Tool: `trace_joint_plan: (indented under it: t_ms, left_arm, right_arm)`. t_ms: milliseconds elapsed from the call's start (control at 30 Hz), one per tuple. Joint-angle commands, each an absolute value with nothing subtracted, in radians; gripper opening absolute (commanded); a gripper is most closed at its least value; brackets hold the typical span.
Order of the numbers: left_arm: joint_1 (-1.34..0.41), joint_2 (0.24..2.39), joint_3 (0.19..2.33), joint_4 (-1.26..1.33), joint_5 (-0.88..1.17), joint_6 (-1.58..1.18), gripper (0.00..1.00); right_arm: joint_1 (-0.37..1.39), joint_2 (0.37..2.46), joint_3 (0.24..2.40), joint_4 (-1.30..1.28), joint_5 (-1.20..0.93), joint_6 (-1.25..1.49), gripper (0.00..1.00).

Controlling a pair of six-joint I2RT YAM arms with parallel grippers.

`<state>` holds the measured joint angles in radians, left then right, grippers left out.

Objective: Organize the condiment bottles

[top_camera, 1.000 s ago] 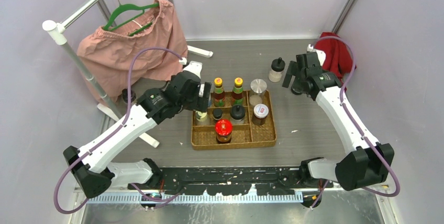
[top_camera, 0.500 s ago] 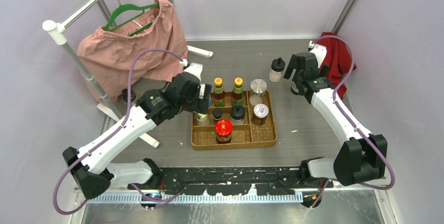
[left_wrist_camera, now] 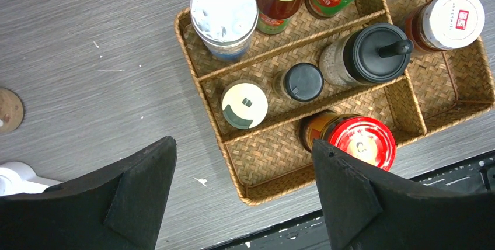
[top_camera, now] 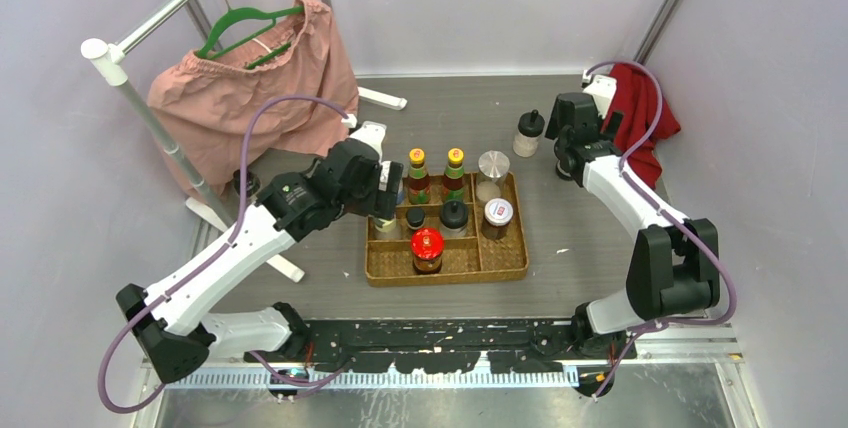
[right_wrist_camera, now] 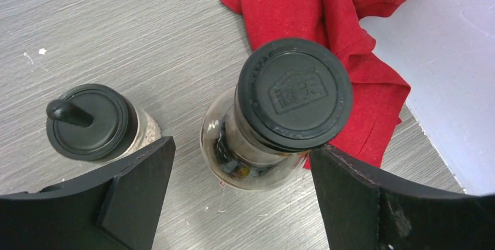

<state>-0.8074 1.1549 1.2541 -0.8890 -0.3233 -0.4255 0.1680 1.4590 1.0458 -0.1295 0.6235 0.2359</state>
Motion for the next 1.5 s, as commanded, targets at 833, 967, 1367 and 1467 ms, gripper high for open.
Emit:
trace_joint_plan:
  t_ms: [833, 967, 1367, 1467]
  left_arm:
    - [-0.805, 1.110, 1.204, -0.869, -0.310, -0.416, 0.85]
    - [-0.805, 1.105, 1.196, -0.868, -0.310, -0.416, 0.85]
    - [-0.805, 1.099, 1.174, -0.849, -0.302, -0.423, 0.85]
    - [-0.805, 1.097, 1.169, -0.843, -0.304, -0.425, 0.85]
  right_arm:
    - [0.163, 1.458, 1.059, 0.090, 0.722, 0.191, 0.37]
    - [0.164, 1.457, 1.057, 0.075, 0.723, 0.200, 0.25]
    - [0.163, 1.312, 1.109, -0.097, 0.685, 0.220, 0.22]
    - [0.165, 1.274, 1.130, -0.174, 0.665, 0.232, 0.22]
